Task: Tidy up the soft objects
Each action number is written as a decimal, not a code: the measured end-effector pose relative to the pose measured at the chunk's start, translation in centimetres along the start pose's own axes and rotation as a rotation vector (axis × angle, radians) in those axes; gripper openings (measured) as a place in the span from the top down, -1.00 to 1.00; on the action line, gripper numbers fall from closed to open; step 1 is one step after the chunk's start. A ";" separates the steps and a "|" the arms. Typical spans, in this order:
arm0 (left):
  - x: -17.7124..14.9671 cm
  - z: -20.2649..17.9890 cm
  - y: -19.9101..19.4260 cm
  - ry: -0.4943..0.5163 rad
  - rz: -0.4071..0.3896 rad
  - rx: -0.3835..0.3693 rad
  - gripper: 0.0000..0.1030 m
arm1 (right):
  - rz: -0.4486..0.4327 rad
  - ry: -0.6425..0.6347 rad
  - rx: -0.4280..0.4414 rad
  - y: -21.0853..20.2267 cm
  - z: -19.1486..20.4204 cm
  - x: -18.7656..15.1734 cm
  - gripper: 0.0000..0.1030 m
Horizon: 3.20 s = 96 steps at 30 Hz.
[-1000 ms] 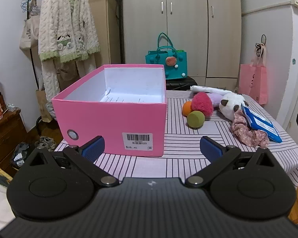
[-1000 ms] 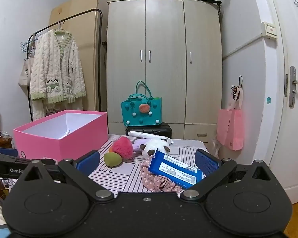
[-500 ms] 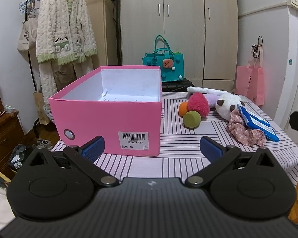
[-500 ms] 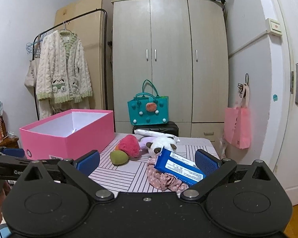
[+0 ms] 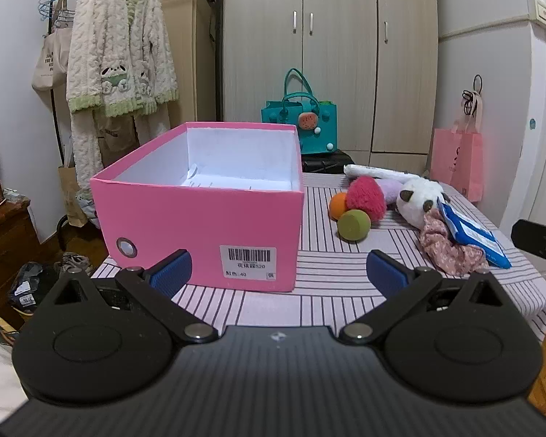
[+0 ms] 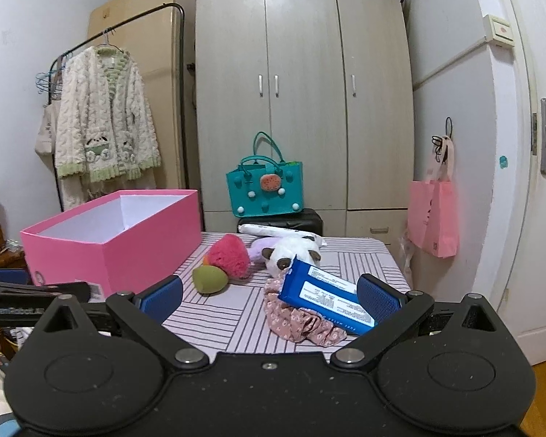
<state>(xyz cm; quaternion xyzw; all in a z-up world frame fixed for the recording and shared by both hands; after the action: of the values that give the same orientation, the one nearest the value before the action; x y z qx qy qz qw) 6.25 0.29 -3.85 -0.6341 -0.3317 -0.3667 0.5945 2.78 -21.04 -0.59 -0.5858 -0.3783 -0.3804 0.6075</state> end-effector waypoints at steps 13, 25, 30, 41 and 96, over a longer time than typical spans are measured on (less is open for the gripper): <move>1.6 0.5 1.9 0.001 0.007 -0.056 -1.00 | 0.034 0.130 -0.113 2.1 -1.5 1.3 -1.00; 2.4 -1.0 2.6 0.017 0.010 -0.085 -1.00 | 0.052 0.147 -0.055 1.7 -2.0 0.5 -1.00; 2.5 -0.6 1.8 -0.023 -0.005 -0.069 -1.00 | 0.063 0.100 0.044 1.1 -1.5 0.4 -1.00; 5.5 -2.2 1.0 0.024 0.003 -0.126 -1.00 | 0.076 -0.018 0.159 2.6 -4.2 2.2 -1.00; 3.5 -18.7 15.9 0.095 0.347 -0.501 0.60 | 0.517 0.371 0.379 15.5 -16.0 -3.4 0.40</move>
<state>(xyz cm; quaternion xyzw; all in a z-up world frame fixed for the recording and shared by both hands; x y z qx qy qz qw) 20.35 -19.53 -8.53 -0.7902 -0.0896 -0.3594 0.4883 15.54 -36.57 -10.68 -0.4601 -0.1648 -0.2373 0.8396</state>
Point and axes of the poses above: each gripper's, at about its wrist camera, not at the fingertips, and y roughly the way its jaws point, z to its left, x to its top, the point moved 7 cm from there along y, roughly the way its jaws point, and after that the axes turned 7 degrees about z, right-handed, at the moved point
